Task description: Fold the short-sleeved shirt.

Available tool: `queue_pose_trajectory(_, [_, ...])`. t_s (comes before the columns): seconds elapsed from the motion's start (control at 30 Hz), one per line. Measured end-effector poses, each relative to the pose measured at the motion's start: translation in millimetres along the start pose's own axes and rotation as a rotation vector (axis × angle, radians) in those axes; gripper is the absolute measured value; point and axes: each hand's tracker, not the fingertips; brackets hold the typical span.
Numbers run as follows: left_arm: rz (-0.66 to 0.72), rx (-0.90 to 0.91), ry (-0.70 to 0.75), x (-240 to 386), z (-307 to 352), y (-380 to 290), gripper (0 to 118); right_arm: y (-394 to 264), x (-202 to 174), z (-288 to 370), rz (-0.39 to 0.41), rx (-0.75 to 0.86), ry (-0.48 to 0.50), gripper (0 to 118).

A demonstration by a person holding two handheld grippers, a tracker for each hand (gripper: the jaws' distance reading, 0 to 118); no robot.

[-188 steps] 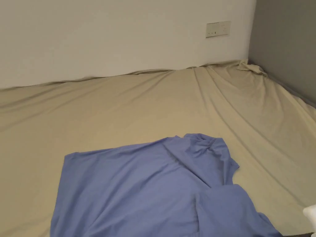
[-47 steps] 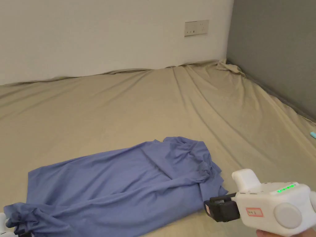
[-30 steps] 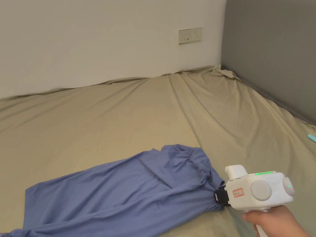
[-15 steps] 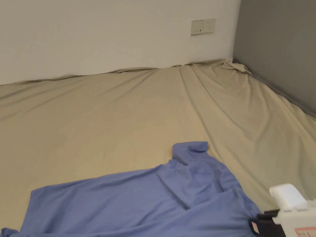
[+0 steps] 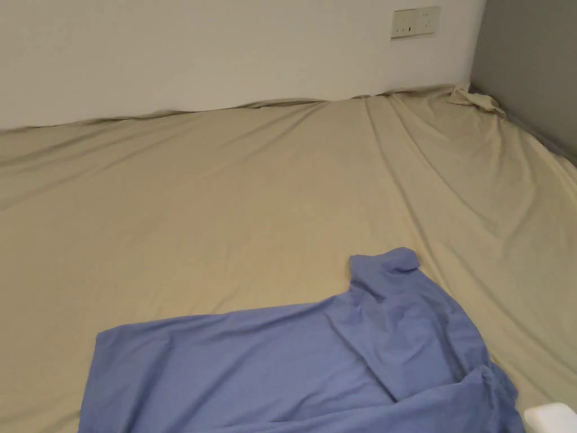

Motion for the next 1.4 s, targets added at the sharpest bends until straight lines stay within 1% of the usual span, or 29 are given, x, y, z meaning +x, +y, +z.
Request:
queue_pose_trajectory(0.03, [0.009, 0.000, -0.001, 0.0, -0.6, -1.0, 9, 0.6, 0.8, -2.7, -0.004, 0.002, 0.001, 13])
queue_pose_trajectory(0.07, [0.025, 0.005, -0.003, 0.5, -0.6, -1.0, 13, 2.0, 1.8, -3.3, -0.015, 0.003, 0.005, 13])
queue_pose_trajectory(0.1, [0.031, 0.010, -0.002, 1.9, 1.8, -0.5, 13, 3.3, 2.8, -2.2, -0.023, 0.004, 0.012, 14])
queue_pose_trajectory(0.13, [0.020, 0.021, -0.001, 5.5, 7.7, 0.9, 17, 5.3, 3.9, 3.6, -0.023, 0.004, 0.023, 14])
queue_pose_trajectory(0.17, [-0.017, 0.073, 0.015, 9.0, 18.0, 1.5, 43, 5.9, 4.2, 12.4, -0.002, 0.022, 0.025, 24])
queue_pose_trajectory(0.2, [-0.050, 0.158, 0.018, 13.3, 31.6, 0.5, 91, 7.6, 4.7, 25.3, 0.026, 0.062, 0.012, 52])
queue_pose_trajectory(0.23, [-0.071, 0.230, -0.001, 16.6, 47.6, -0.3, 118, 9.8, 4.6, 40.6, 0.026, 0.096, 0.030, 109])
queue_pose_trajectory(0.27, [-0.065, 0.343, -0.065, 20.7, 63.8, 3.6, 118, 11.0, 5.5, 65.5, 0.006, 0.168, 0.074, 118])
queue_pose_trajectory(0.3, [-0.052, 0.357, -0.047, 24.0, 77.8, 5.8, 118, 23.2, 8.3, 87.5, -0.022, 0.256, 0.134, 117])
queue_pose_trajectory(0.37, [-0.010, 0.392, -0.053, 33.4, 91.2, 15.0, 118, 37.5, 7.0, 117.1, -0.103, 0.365, 0.186, 118])
queue_pose_trajectory(0.4, [-0.004, 0.403, -0.063, 38.3, 92.0, 20.5, 118, 36.6, -12.7, 120.6, -0.118, 0.437, 0.213, 118])
queue_pose_trajectory(0.43, [-0.005, 0.397, -0.055, 43.6, 99.5, 25.9, 118, 42.4, -21.1, 125.4, -0.131, 0.494, 0.240, 118])
queue_pose_trajectory(0.5, [-0.009, 0.376, -0.018, 54.1, 88.6, 39.9, 118, 56.3, -36.9, 123.3, -0.140, 0.518, 0.266, 118])
queue_pose_trajectory(0.53, [-0.024, 0.351, -0.005, 59.1, 78.8, 47.2, 116, 64.8, -36.7, 113.4, -0.128, 0.509, 0.271, 116])
queue_pose_trajectory(0.57, [-0.048, 0.316, 0.007, 64.5, 77.3, 51.7, 97, 70.4, -44.8, 106.6, -0.124, 0.511, 0.258, 100])
queue_pose_trajectory(0.6, [-0.070, 0.301, -0.001, 69.9, 68.8, 57.6, 51, 74.5, -55.1, 100.8, -0.120, 0.524, 0.225, 54])
queue_pose_trajectory(0.63, [-0.089, 0.306, -0.009, 75.2, 58.1, 64.2, 0, 77.8, -65.3, 93.4, -0.108, 0.527, 0.181, 2])
queue_pose_trajectory(0.67, [-0.088, 0.296, -0.009, 78.7, 46.7, 70.9, 0, 77.5, -67.0, 80.6, -0.113, 0.508, 0.180, 2])
queue_pose_trajectory(0.73, [-0.113, 0.283, -0.042, 79.7, 32.2, 89.0, 0, 81.9, -72.8, 68.7, -0.078, 0.484, 0.303, 2])
queue_pose_trajectory(0.87, [-0.131, 0.291, 0.033, 77.4, -4.8, 142.3, 0, 78.0, -82.7, 65.5, -0.001, 0.494, 0.256, 2])
queue_pose_trajectory(0.9, [-0.130, 0.311, 0.071, 74.3, -14.3, 154.4, 0, 77.6, -81.5, 65.0, 0.003, 0.491, 0.251, 2])
queue_pose_trajectory(1.0, [-0.144, 0.263, 0.141, 62.6, -48.8, 199.0, 4, 80.4, -73.9, 65.1, -0.003, 0.480, 0.240, 2])
queue_pose_trajectory(1.07, [-0.118, 0.211, 0.191, 54.4, -69.7, 217.4, 4, 81.8, -65.9, 64.0, -0.024, 0.475, 0.234, 2])
queue_pose_trajectory(1.17, [-0.099, 0.182, 0.171, 49.8, -89.8, 235.0, 4, 80.9, -57.7, 60.6, -0.043, 0.472, 0.214, 2])
queue_pose_trajectory(1.2, [-0.100, 0.184, 0.174, 49.8, -94.6, 234.5, 9, 82.2, -55.1, 58.4, -0.049, 0.466, 0.213, 2])
queue_pose_trajectory(1.23, [-0.111, 0.179, 0.198, 51.1, -101.2, 239.1, 65, 81.9, -53.4, 56.7, -0.054, 0.462, 0.212, 2])
queue_pose_trajectory(1.27, [-0.112, 0.142, 0.250, 51.9, -107.9, 239.7, 115, 81.7, -52.5, 55.5, -0.058, 0.458, 0.210, 2])
queue_pose_trajectory(1.33, [-0.139, 0.183, 0.247, 50.9, -114.6, 226.5, 118, 82.4, -51.0, 52.7, -0.063, 0.454, 0.213, 2])
queue_pose_trajectory(1.4, [-0.140, 0.128, 0.255, 54.4, -111.9, 235.7, 118, 84.1, -50.9, 50.2, -0.065, 0.449, 0.213, 2])
